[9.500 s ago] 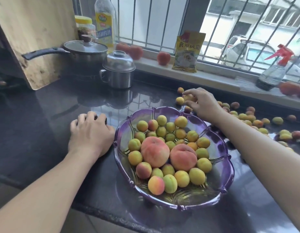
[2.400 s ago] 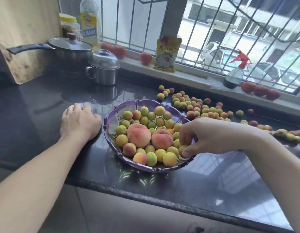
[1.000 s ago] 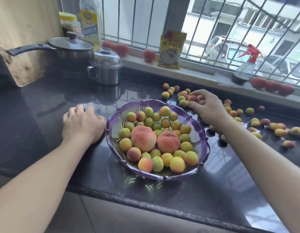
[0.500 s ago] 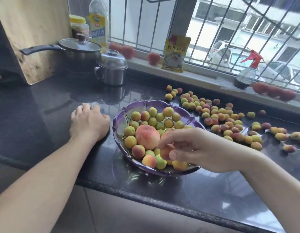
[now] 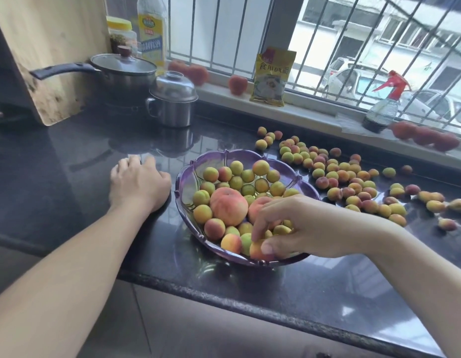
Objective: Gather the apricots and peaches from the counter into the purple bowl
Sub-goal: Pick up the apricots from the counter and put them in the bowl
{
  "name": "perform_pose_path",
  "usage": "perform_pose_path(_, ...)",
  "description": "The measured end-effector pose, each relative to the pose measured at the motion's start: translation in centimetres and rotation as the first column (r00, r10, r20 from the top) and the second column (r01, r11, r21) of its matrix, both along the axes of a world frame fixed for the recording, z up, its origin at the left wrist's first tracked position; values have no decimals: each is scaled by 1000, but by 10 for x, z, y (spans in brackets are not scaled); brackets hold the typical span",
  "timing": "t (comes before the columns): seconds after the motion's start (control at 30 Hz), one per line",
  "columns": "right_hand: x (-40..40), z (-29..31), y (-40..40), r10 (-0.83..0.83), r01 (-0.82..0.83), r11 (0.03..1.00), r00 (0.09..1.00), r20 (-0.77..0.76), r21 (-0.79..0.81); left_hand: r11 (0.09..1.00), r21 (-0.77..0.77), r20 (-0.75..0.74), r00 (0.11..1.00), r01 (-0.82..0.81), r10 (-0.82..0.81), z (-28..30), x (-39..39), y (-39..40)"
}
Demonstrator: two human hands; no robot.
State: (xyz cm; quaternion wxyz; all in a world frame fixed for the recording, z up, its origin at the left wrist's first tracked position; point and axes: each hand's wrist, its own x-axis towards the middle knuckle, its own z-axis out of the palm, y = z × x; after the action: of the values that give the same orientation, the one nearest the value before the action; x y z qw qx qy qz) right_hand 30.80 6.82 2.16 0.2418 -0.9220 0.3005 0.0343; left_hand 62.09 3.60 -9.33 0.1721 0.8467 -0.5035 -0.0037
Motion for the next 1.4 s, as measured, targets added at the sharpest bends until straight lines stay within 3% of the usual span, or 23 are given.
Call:
perform_pose_path(0.3,3,5,-1,16,-17,997,1000,-15,-80,1000,-2,-14,1000,11,-11,1,0,3)
perform_pose_path(0.4,-4,12,-20,-169,200,971,962,214,-132,1000,-4,-9,1000,23,-23,1,0,3)
perform_pose_path(0.5,-12,8,-62,-380,469,868,838,393,-161,999,41,47,999,25,-27,3,-2,-1)
perform_pose_path(0.63,-14,-19,-131,-587,665,740,712,385,-102,997,76,102,994,24,-32,1,-1,-6)
perform_pose_path(0.73,-6,-35,-173,-588,659,713,748,307,-239,998,59,97,995,20,-26,-2,1,-7)
perform_pose_path(0.87,17,-45,-230,-515,517,767,849,116,-379,999,41,76,997,14,-17,-2,1,-7)
perform_pose_path(1.03,47,-53,-274,-493,463,828,870,-19,-317,999,37,85,996,13,-16,-2,2,-7)
perform_pose_path(1.17,52,-68,-287,-472,409,833,876,-95,-373,999,38,73,997,13,-16,-1,2,-7)
perform_pose_path(1.3,42,-60,-268,-474,453,836,880,8,-309,999,29,62,998,15,-17,-2,1,-7)
perform_pose_path(1.4,33,-33,-231,-481,531,811,844,236,-245,999,28,57,998,15,-17,-1,1,-7)
